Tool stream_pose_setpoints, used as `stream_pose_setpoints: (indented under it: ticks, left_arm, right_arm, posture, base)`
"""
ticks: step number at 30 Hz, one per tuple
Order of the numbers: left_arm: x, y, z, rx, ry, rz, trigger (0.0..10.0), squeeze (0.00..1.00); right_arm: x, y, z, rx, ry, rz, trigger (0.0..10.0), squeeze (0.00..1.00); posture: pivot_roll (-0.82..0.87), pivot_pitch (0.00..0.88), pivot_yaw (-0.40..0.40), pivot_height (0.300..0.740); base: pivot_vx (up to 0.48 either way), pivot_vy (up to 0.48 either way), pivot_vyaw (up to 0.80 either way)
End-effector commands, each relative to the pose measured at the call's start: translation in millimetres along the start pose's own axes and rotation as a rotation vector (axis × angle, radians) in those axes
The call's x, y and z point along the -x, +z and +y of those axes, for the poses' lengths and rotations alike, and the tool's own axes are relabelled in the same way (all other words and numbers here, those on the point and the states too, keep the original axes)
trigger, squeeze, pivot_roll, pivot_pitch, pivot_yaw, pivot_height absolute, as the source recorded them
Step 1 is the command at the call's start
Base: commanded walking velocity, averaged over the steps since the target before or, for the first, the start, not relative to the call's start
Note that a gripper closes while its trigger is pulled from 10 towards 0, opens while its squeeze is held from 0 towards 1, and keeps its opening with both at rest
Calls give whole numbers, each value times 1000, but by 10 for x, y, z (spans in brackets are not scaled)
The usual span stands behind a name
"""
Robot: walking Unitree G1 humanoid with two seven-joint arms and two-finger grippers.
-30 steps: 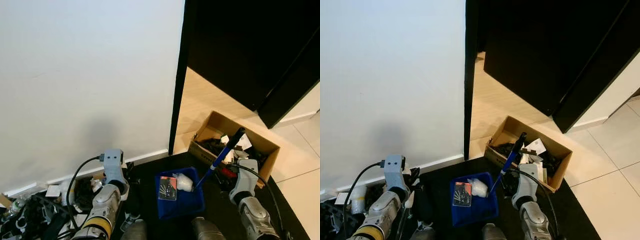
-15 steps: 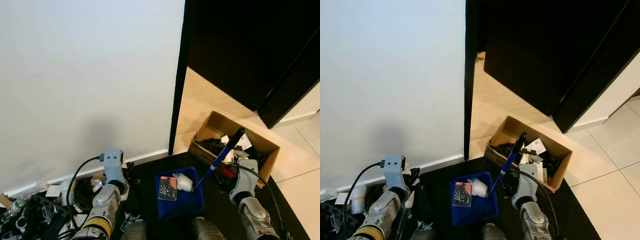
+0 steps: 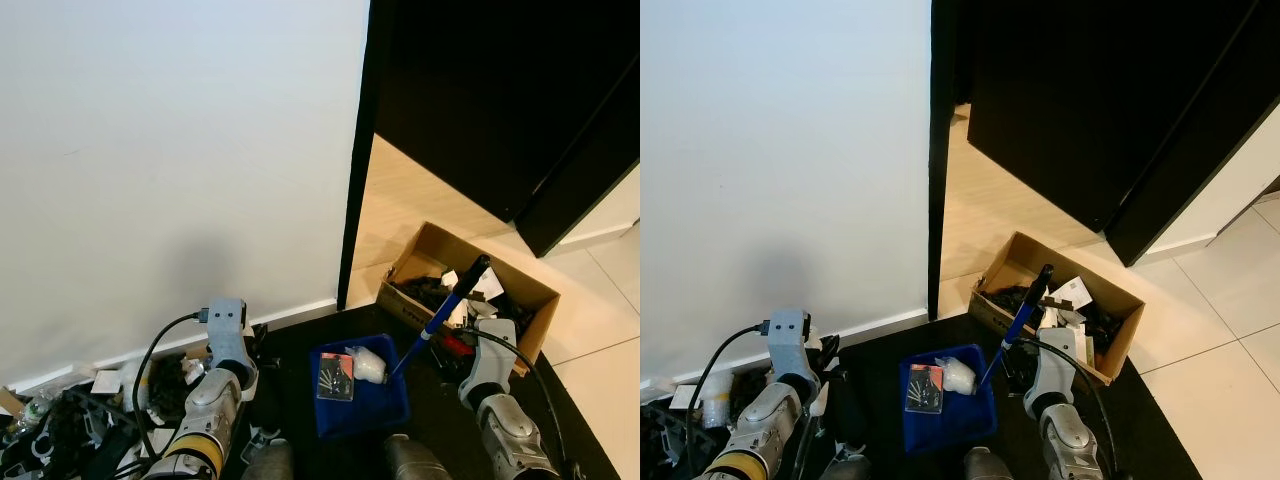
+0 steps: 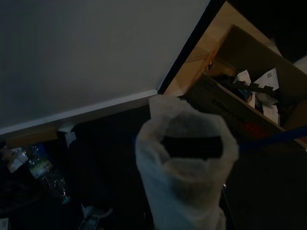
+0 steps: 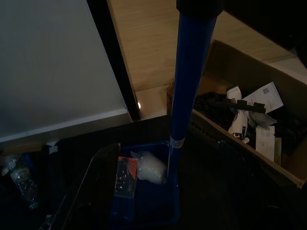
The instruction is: Sweep floor
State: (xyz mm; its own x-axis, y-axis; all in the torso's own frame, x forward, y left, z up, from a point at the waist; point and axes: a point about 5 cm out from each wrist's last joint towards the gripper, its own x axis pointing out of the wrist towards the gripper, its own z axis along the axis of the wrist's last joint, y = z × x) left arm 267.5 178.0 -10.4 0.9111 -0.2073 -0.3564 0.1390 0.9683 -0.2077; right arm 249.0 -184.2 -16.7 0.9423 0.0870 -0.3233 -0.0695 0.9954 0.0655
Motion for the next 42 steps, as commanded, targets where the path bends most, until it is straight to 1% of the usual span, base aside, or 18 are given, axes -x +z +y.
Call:
stream_pose_setpoints:
  ticks: [1, 42]
  left_arm:
    - [58, -128, -3, 23, 10, 35, 10000, 0]
    - [56, -123, 0, 24, 11, 35, 10000, 0]
  right_arm:
    - [30, -41, -23, -13, -13, 16, 10000, 0]
    - [28, -39, -23, -13, -14, 16, 10000, 0]
  posture:
    - [27, 173, -14, 740]
    - [27, 175, -15, 740]
  base:
    - [0, 0, 0]
    - [0, 0, 0]
